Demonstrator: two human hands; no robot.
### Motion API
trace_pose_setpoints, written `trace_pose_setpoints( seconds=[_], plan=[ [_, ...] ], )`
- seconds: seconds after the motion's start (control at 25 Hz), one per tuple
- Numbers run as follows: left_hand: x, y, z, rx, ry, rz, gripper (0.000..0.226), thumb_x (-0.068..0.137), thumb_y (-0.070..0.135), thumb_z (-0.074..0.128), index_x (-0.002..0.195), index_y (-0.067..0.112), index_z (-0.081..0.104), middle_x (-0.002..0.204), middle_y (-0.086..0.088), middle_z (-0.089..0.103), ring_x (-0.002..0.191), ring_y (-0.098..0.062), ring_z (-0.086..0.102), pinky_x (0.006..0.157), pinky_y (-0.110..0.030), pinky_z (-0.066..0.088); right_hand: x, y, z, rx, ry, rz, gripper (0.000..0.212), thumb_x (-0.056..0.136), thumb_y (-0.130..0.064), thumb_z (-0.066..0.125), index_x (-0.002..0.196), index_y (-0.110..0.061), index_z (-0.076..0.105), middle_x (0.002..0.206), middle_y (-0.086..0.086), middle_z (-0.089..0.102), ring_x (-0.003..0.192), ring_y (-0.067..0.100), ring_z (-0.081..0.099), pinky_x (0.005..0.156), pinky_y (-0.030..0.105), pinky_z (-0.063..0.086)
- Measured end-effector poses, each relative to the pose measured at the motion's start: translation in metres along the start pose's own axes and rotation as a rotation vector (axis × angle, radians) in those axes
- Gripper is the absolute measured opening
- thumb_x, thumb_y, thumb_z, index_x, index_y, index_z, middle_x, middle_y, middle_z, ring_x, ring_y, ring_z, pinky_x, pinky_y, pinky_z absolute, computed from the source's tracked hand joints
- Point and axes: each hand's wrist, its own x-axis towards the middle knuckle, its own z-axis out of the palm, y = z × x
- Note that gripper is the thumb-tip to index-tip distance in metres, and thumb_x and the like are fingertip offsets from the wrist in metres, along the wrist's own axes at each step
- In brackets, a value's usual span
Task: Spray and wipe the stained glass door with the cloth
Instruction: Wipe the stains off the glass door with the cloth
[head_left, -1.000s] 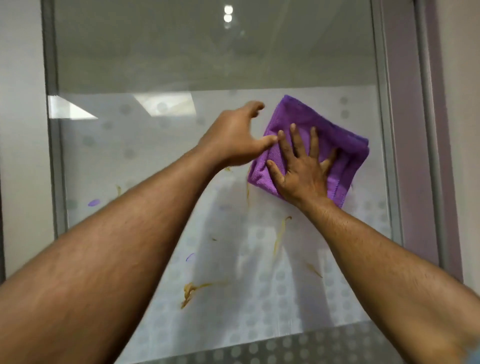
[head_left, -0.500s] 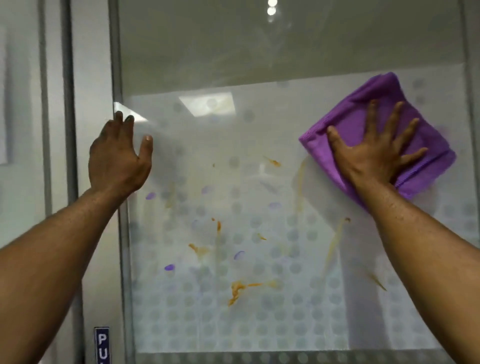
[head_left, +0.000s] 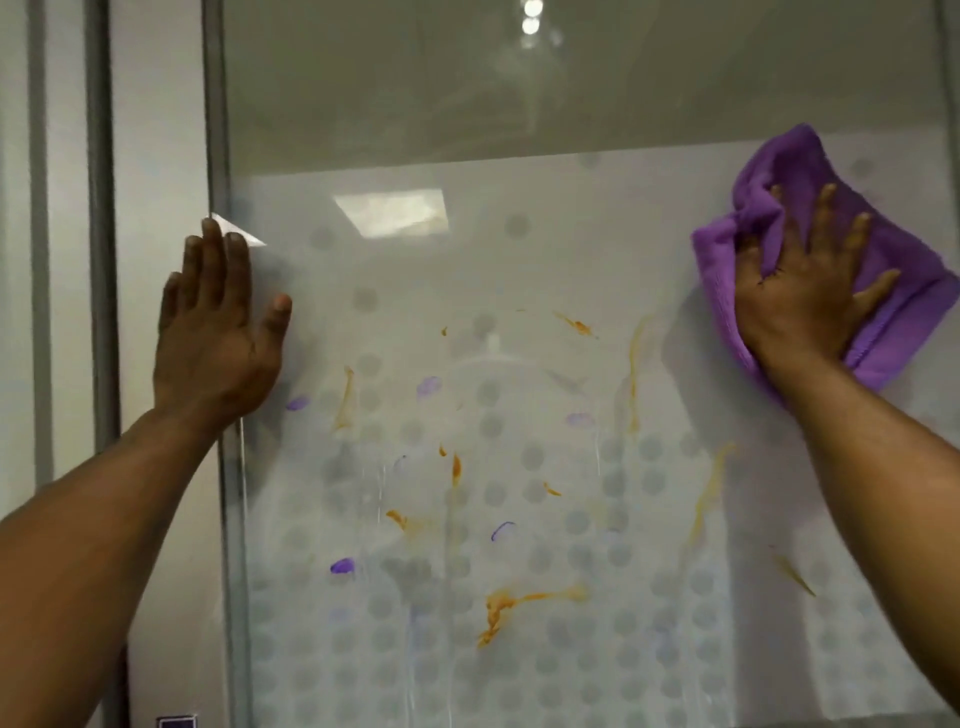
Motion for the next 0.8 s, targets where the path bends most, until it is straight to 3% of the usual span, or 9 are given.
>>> trace_pose_setpoints(
  seconds=[0.12,0.36,0.52,0.64,0.72,0.8],
  plan=[
    [-0.010,-0.012,0.007,0.001,0.032,0.056,0.075,0.100,0.064,0.011,0.161,0.025,-0.005,0.165,0.013,-0.018,0.149,0.002,-0.020,0.117,-0.013,-0.016,-0.002,-0.018,0.006,0.037,0.030,0.114,0.058,0.097,-0.052,0.026,0.153,-0.035,0.022,0.165,-0.007,0.010,0.152,0.027,0.004,0.116,0.064,0.001],
    [-0.014,-0.013,0.013,-0.036,0.078,0.078,0.071,0.101,0.060,0.013,0.160,0.027,-0.006,0.165,0.015,-0.017,0.152,-0.002,-0.014,0.120,-0.016,-0.013,-0.006,-0.030,0.009,0.079,0.077,-0.072,0.063,0.100,-0.046,0.022,0.156,-0.020,0.012,0.164,0.008,0.013,0.151,0.030,0.010,0.122,0.049,0.008],
    [-0.016,-0.016,0.017,-0.075,0.096,0.100,0.067,0.101,0.059,0.011,0.157,0.033,-0.014,0.165,0.014,-0.016,0.151,0.001,-0.016,0.124,-0.024,-0.008,-0.032,-0.026,0.003,0.118,0.055,-0.337,0.058,0.101,-0.034,0.034,0.154,-0.015,0.020,0.162,0.010,0.021,0.149,0.029,0.019,0.121,0.046,0.017],
    [-0.017,-0.013,0.018,-0.089,0.088,0.074,0.066,0.102,0.054,0.015,0.157,0.029,-0.012,0.169,-0.004,-0.004,0.151,-0.004,-0.015,0.127,-0.042,0.004,-0.040,-0.003,-0.003,0.113,-0.069,-0.601,0.057,0.102,-0.030,0.040,0.154,-0.017,0.023,0.161,0.007,0.024,0.148,0.025,0.022,0.121,0.037,0.015],
    [-0.024,-0.012,0.012,-0.082,0.053,0.069,0.066,0.102,0.052,0.016,0.156,0.029,-0.013,0.169,-0.005,0.000,0.150,-0.001,-0.017,0.126,-0.034,-0.001,-0.028,0.024,-0.009,0.152,-0.026,-0.467,0.058,0.099,-0.029,0.042,0.152,-0.011,0.027,0.159,0.012,0.029,0.146,0.030,0.027,0.120,0.041,0.016],
    [-0.032,-0.009,0.009,-0.096,0.047,0.061,0.065,0.102,0.053,0.016,0.156,0.032,-0.014,0.167,0.005,-0.006,0.149,0.003,-0.017,0.122,-0.022,-0.008,-0.021,0.054,-0.010,0.098,0.070,-0.085,0.059,0.098,-0.034,0.036,0.152,-0.011,0.027,0.160,0.011,0.028,0.147,0.031,0.024,0.120,0.050,0.013]
  ],
)
